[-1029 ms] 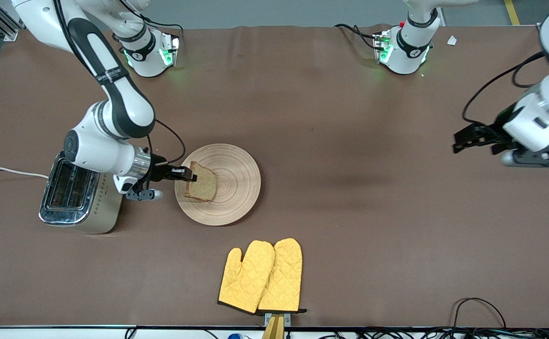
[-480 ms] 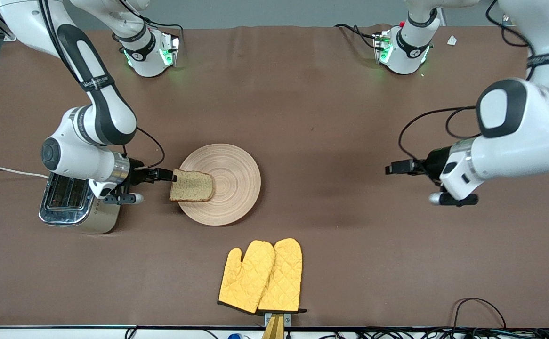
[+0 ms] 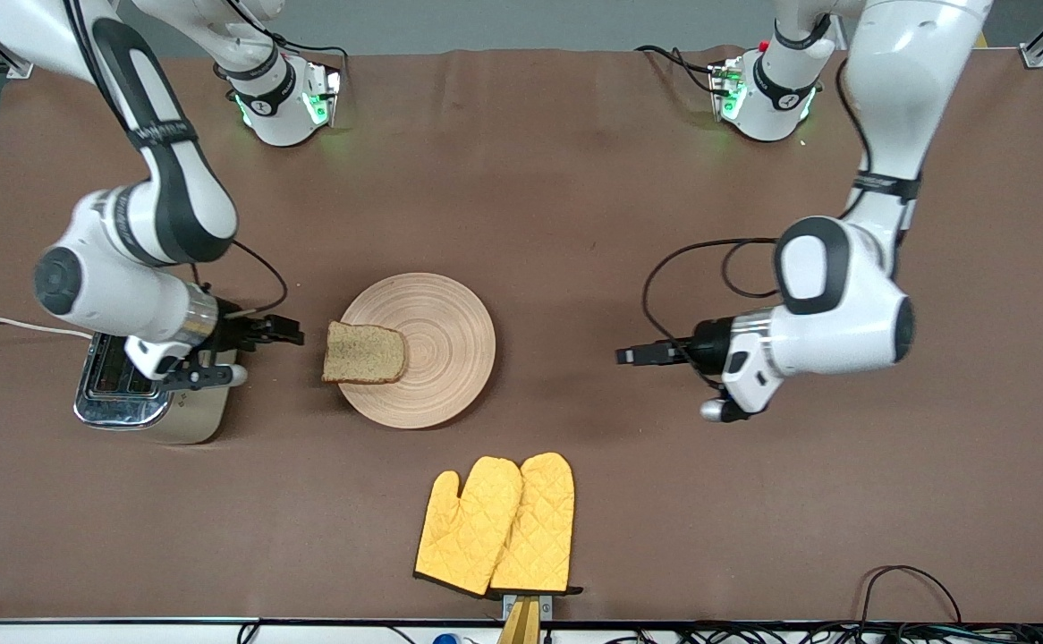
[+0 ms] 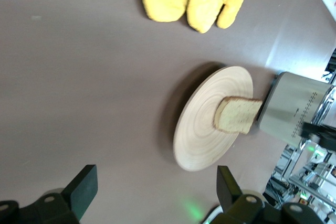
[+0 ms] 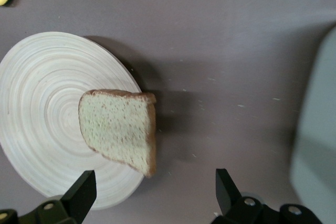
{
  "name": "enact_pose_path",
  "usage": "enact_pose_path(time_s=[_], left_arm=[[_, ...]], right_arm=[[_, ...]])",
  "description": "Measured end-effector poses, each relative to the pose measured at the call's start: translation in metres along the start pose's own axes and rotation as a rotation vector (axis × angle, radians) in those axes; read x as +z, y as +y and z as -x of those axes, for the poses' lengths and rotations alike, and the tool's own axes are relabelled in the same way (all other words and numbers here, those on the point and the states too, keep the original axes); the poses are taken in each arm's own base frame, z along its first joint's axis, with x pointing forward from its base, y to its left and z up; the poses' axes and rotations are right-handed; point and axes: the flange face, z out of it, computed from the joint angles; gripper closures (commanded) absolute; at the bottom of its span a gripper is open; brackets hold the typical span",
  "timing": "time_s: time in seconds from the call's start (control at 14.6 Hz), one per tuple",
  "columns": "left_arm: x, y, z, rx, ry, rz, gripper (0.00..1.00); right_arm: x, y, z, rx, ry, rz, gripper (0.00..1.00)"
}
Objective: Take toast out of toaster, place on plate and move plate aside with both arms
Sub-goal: 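Withdraw the right gripper while the left gripper reaches the plate rim, then close the left gripper on the wooden plate rim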
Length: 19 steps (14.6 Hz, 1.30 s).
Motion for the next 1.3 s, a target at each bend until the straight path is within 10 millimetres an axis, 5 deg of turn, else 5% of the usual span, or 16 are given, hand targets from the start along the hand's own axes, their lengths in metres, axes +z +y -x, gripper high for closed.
enact_pose_path(time_s=[0.34,0.55,0.75,0.96,1.3], left_arm=[[0.129,0.033,0.027,-0.020,0.073,0.056,0.00],[0.202,0.040,0.049,-0.013,0.127,0.047,0.00],[0.244,0.032,0.061,-0.002,0.173,0.016,0.15],[0.252,0.028,0.062,0.002,0.194,0.008,0.44],[0.275,0.026,0.070,0.021,0.224,-0.005,0.64]], right_arm=[[-0.172,0.035,0.014,0.024,0.007,0.145,0.00],[-0.233,0.042,0.025,0.038,0.061,0.208,0.00],[-0.260,0.055,0.036,0.046,0.097,0.271,0.00],[-0.260,0.056,0.034,0.036,0.101,0.290,0.00],[-0.257,0.050,0.034,0.027,0.087,0.288,0.00]])
